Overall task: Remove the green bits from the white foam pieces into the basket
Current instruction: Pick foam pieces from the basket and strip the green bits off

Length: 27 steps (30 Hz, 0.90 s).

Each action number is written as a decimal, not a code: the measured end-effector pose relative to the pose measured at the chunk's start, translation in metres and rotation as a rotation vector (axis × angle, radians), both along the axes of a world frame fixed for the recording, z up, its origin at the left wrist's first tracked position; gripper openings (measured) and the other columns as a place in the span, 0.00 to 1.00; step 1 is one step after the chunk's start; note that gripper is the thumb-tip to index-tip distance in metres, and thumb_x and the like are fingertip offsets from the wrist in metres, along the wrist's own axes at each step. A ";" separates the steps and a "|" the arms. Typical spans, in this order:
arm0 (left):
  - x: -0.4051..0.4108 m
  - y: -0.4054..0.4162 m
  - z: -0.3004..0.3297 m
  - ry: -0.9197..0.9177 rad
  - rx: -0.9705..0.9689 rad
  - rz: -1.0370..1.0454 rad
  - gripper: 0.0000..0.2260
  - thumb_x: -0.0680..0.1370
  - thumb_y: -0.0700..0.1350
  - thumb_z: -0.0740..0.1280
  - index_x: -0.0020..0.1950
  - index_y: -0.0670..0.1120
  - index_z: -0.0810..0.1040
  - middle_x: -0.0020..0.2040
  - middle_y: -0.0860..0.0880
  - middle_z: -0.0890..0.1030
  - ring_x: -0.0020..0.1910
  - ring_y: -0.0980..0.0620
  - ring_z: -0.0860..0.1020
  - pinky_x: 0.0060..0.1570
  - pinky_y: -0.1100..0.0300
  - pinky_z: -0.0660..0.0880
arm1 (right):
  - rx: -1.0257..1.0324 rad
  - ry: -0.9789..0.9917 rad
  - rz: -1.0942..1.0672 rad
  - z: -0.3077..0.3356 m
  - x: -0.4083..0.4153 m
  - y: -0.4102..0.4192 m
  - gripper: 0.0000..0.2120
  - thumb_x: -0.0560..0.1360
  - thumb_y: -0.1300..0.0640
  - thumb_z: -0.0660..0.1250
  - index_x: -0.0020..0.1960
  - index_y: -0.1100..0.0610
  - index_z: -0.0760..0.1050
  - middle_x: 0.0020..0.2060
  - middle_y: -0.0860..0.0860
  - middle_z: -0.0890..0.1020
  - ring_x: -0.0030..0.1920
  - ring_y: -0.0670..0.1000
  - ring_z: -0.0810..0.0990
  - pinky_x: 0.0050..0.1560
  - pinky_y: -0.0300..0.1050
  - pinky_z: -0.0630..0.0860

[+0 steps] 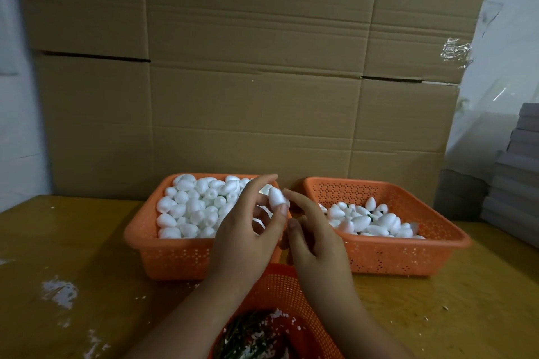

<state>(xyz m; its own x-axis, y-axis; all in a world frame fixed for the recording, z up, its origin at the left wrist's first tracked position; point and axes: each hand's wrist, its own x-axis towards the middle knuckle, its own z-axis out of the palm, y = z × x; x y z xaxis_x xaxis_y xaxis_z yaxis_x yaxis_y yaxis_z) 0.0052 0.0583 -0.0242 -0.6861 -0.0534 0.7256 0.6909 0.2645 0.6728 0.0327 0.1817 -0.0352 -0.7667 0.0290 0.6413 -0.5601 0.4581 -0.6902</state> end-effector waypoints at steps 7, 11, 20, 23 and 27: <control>0.001 -0.001 0.003 -0.078 0.083 -0.028 0.07 0.78 0.56 0.67 0.55 0.58 0.78 0.45 0.57 0.83 0.44 0.58 0.82 0.44 0.61 0.78 | -0.054 0.033 -0.009 0.002 0.001 0.001 0.24 0.80 0.59 0.60 0.61 0.29 0.69 0.37 0.44 0.82 0.30 0.49 0.77 0.34 0.52 0.78; 0.003 -0.002 0.012 -0.185 0.230 -0.131 0.10 0.77 0.55 0.62 0.51 0.53 0.79 0.35 0.51 0.82 0.32 0.57 0.78 0.37 0.62 0.76 | -0.085 0.015 0.005 0.002 0.000 0.003 0.23 0.80 0.58 0.60 0.59 0.28 0.69 0.34 0.45 0.81 0.31 0.51 0.78 0.34 0.53 0.78; 0.007 -0.001 0.021 -0.418 0.405 -0.282 0.22 0.74 0.62 0.59 0.43 0.43 0.78 0.30 0.47 0.80 0.27 0.54 0.75 0.30 0.63 0.75 | -0.075 0.015 -0.002 0.003 0.000 0.002 0.23 0.80 0.58 0.60 0.59 0.27 0.68 0.34 0.46 0.81 0.31 0.52 0.78 0.35 0.55 0.78; 0.008 -0.001 0.022 -0.466 0.370 -0.301 0.26 0.76 0.63 0.56 0.45 0.41 0.80 0.28 0.46 0.79 0.26 0.53 0.75 0.29 0.63 0.74 | -0.073 0.019 -0.006 0.002 0.001 0.003 0.23 0.80 0.58 0.60 0.59 0.27 0.68 0.35 0.48 0.81 0.31 0.51 0.78 0.34 0.53 0.77; 0.010 0.001 0.025 -0.573 0.418 -0.445 0.25 0.79 0.62 0.55 0.46 0.43 0.81 0.27 0.46 0.76 0.26 0.53 0.73 0.27 0.64 0.72 | -0.059 0.030 -0.012 0.001 0.000 0.003 0.24 0.80 0.59 0.61 0.58 0.27 0.68 0.36 0.45 0.81 0.29 0.47 0.76 0.32 0.47 0.75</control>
<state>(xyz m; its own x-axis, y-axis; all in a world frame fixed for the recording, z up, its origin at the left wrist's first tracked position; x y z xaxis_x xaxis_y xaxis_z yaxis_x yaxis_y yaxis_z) 0.0150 0.0593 0.0007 -0.9633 0.1223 0.2388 0.1932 -0.3010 0.9338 0.0329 0.1850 -0.0342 -0.7468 0.0760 0.6606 -0.5754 0.4242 -0.6993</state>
